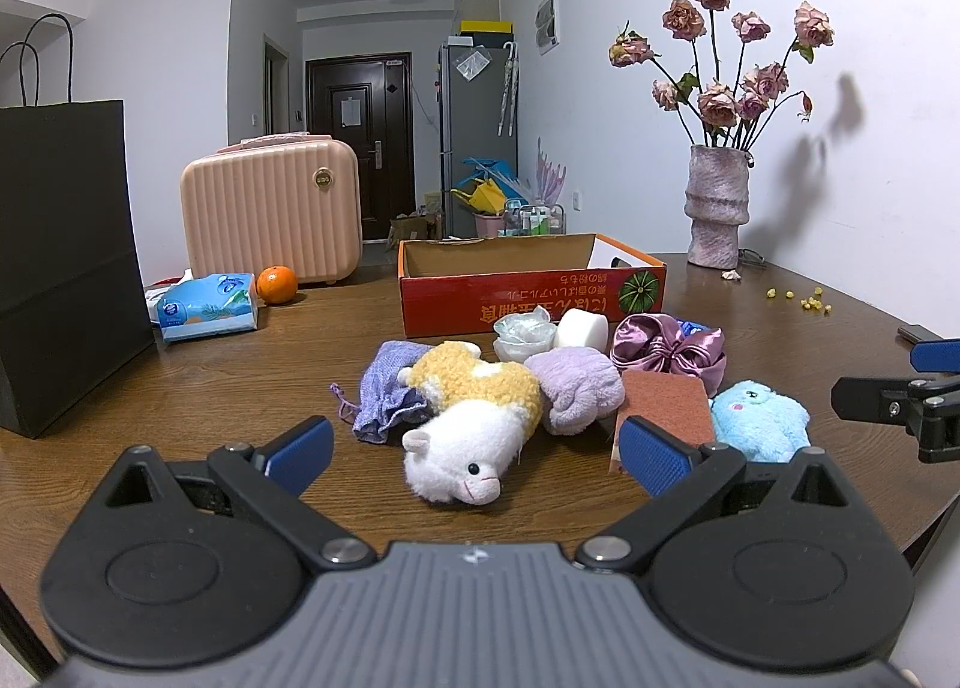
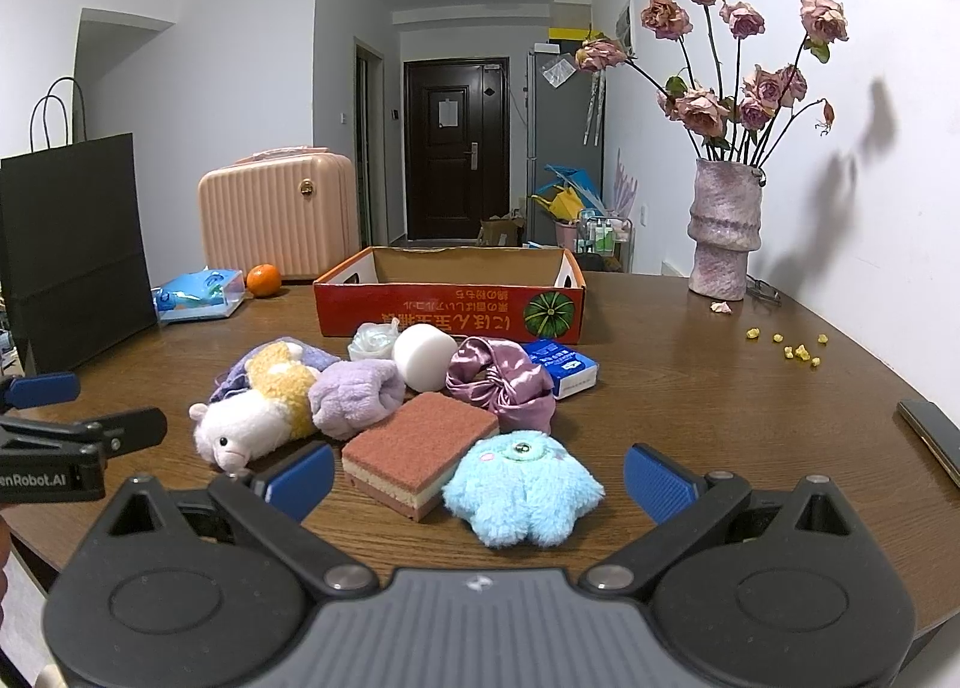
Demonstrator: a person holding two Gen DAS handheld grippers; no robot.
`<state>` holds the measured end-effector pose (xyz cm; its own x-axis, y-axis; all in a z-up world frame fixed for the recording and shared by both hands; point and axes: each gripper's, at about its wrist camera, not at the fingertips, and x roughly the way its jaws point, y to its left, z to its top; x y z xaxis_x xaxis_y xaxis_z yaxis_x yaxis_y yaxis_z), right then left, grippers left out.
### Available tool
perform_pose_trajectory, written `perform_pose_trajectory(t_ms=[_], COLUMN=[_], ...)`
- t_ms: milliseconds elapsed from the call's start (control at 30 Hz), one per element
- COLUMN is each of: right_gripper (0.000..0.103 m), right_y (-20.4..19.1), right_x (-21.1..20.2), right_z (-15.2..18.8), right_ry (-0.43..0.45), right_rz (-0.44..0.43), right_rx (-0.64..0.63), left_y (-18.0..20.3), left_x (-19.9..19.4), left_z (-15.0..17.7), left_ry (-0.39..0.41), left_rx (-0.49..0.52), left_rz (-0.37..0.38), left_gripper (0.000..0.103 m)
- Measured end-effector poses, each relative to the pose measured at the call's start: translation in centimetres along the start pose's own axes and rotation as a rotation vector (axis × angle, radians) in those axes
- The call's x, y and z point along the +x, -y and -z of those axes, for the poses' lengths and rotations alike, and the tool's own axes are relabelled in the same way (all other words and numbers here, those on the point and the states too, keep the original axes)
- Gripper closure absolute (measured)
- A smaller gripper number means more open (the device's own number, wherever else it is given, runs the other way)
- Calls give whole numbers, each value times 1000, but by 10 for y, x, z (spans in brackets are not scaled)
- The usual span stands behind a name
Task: Organize soft objects
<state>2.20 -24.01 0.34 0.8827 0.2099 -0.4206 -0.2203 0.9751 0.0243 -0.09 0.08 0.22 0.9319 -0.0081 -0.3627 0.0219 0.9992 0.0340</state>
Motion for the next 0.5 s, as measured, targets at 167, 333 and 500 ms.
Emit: perform_pose_trajectory(t_ms=[167, 333, 500], right_gripper=[0, 0, 0], right_y=[0, -1, 0], right_x=[0, 0, 0], right_z=[0, 1, 0], right_ry=[1, 1, 0], right_rz=[1, 1, 0], right_rx=[-1, -2, -2], left_y=[0, 0, 0], left_x=[0, 0, 0], left_z=[0, 0, 0], left_ry=[0, 0, 0], left_rx=[0, 0, -1], left_rz=[1, 1, 1], left_gripper=[0, 0, 0])
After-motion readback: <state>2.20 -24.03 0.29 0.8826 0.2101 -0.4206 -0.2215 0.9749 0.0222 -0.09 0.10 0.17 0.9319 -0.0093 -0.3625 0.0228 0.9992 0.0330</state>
